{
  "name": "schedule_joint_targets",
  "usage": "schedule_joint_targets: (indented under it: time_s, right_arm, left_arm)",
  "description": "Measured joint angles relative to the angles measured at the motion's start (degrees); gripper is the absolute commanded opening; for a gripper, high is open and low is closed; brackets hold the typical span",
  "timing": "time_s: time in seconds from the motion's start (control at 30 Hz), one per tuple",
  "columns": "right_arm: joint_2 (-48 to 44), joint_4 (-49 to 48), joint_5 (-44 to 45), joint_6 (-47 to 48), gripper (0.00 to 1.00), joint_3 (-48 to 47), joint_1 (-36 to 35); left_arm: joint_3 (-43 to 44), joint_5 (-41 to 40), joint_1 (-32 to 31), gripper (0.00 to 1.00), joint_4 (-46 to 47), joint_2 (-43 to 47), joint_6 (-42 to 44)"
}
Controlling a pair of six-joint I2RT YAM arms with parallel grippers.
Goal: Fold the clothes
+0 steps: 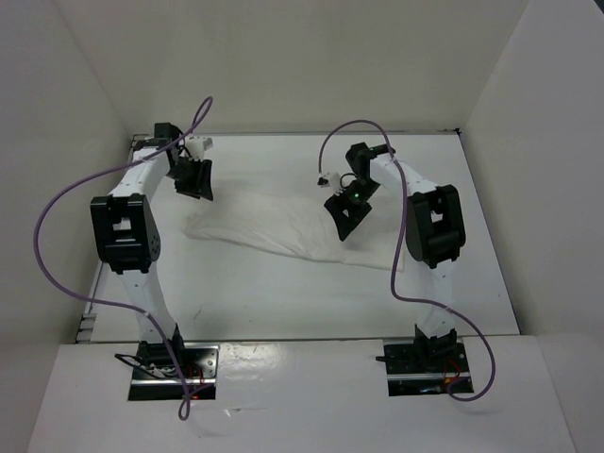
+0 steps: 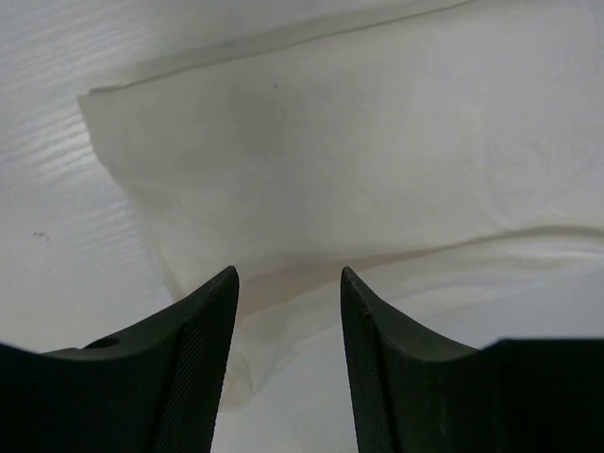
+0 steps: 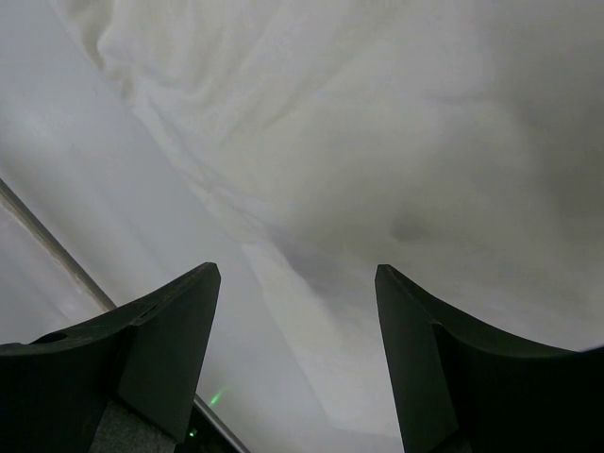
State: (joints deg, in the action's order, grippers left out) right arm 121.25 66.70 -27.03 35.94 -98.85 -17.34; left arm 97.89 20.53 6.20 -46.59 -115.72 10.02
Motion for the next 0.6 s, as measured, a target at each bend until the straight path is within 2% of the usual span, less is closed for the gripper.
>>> schedule_joint_targets:
  time_s: [0.23,0.6]
  right_arm:
    - [0.0,-1.4,1.4,-0.9,0.75,0.2,-0.1]
    - [0.0,-2.3,1.6,-1.2,0.75,0.2,0.0]
  left_arm:
    - [1.4,-4.8,-5.3,0.54,0.2,-3.9,-1.7]
    - [-1.5,-11.9,-5.2,0.54,-1.4,-4.6,-4.3]
